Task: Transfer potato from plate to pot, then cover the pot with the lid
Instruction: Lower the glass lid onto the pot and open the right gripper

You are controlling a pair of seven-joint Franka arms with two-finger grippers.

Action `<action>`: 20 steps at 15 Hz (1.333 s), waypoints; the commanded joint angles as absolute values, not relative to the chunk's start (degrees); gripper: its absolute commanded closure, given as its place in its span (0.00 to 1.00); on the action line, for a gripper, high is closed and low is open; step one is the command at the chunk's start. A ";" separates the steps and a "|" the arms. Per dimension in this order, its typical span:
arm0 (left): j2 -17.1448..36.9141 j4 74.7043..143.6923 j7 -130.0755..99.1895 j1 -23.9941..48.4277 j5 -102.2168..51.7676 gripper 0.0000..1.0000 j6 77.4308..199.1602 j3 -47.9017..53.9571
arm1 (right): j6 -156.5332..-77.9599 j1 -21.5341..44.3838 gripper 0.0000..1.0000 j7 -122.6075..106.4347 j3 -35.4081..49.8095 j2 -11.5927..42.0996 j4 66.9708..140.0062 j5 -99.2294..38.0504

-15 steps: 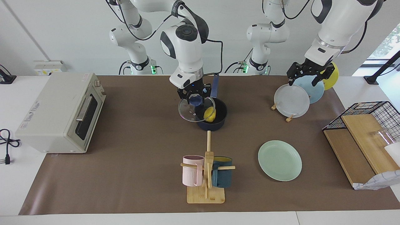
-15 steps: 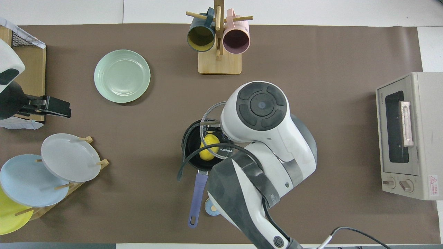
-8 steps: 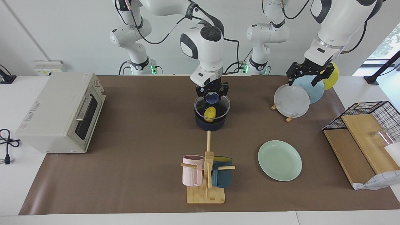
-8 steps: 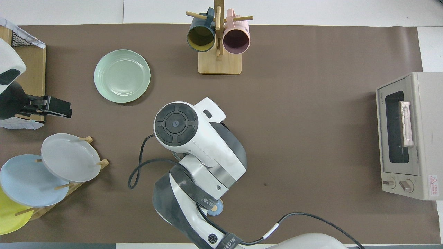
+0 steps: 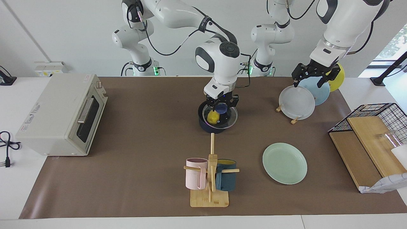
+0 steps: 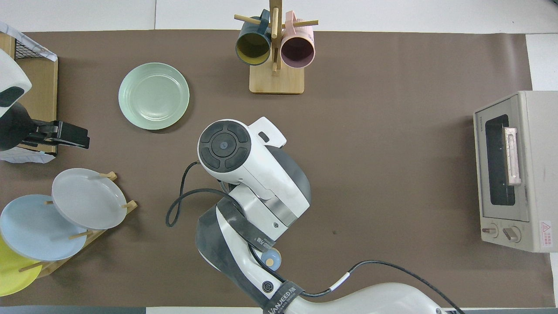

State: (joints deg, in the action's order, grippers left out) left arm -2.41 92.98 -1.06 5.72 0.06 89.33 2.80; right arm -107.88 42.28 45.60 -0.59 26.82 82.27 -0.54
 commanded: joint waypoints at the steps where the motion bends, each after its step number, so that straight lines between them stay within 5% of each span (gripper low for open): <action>1: -3.25 93.87 -0.44 5.98 0.70 0.00 89.82 3.08 | -104.52 41.66 1.00 45.70 -0.09 26.37 82.00 0.09; 20: -3.34 93.78 -0.70 4.92 0.70 0.00 89.47 3.08 | -106.61 42.28 1.00 46.23 -0.09 24.17 87.71 -0.26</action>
State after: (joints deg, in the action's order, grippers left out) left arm -2.42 92.98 -1.06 5.51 0.06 89.33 2.80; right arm -104.83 42.52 45.60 -0.43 26.04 84.67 -0.55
